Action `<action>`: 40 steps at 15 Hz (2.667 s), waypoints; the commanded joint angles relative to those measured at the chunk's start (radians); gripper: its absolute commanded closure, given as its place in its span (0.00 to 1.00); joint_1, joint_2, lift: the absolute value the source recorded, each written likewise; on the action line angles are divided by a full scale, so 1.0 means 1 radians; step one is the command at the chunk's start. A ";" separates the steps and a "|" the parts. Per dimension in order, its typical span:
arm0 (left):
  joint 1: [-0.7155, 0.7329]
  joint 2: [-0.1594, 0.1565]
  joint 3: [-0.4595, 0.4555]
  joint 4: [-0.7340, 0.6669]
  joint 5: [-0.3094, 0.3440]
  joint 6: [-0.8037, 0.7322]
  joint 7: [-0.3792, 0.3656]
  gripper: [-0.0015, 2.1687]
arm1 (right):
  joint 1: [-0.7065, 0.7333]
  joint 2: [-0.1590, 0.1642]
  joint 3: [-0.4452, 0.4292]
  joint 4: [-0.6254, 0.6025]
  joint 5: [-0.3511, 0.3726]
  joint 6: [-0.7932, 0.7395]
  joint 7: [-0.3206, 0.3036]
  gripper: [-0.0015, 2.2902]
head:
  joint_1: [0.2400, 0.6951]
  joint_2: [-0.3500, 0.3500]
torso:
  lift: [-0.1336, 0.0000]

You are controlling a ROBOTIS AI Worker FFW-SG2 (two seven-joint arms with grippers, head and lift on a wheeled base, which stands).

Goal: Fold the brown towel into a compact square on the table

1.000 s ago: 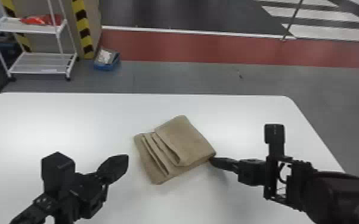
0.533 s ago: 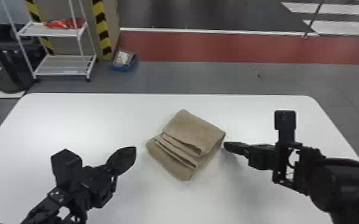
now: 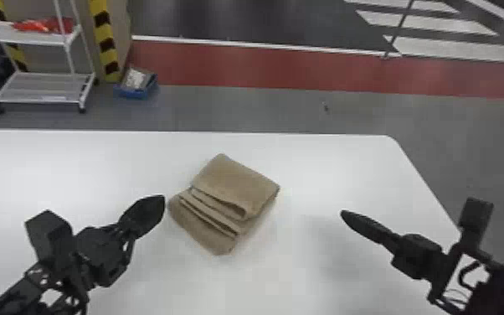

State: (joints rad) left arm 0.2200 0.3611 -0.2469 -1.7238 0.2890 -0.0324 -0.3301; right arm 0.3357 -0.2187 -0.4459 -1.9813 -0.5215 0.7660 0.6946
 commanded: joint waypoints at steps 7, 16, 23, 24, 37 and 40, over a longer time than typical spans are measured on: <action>-0.286 -0.051 -0.167 0.374 -0.071 -0.149 0.016 0.82 | 0.197 0.110 -0.220 -0.131 -0.115 -0.055 0.146 0.79 | 1.00 0.07 | 0.07; -0.349 -0.036 -0.144 0.503 -0.082 -0.177 0.042 0.82 | 0.221 0.154 -0.269 -0.133 -0.127 -0.083 0.200 0.79 | 1.00 0.07 | 0.07; -0.235 0.005 -0.141 0.342 -0.097 -0.054 0.019 0.82 | 0.209 0.154 -0.255 -0.126 -0.123 -0.098 0.192 0.79 | 1.00 0.11 | 0.07; -0.202 0.013 -0.137 0.279 -0.096 -0.017 0.011 0.82 | 0.209 0.154 -0.254 -0.126 -0.124 -0.098 0.192 0.79 | 1.00 0.10 | 0.07; 0.073 0.016 -0.180 -0.056 -0.097 0.087 0.032 0.82 | 0.186 0.147 -0.255 -0.100 -0.143 -0.098 0.191 0.79 | 1.00 0.00 | 0.07; 0.114 0.025 -0.098 -0.140 -0.099 0.069 0.080 0.82 | 0.166 0.144 -0.246 -0.099 -0.149 -0.104 0.175 0.79 | 1.00 0.00 | 0.07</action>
State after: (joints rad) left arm 0.3075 0.3831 -0.3941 -1.8184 0.1896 0.0478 -0.2558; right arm 0.5111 -0.0737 -0.6997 -2.0795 -0.6720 0.6669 0.8742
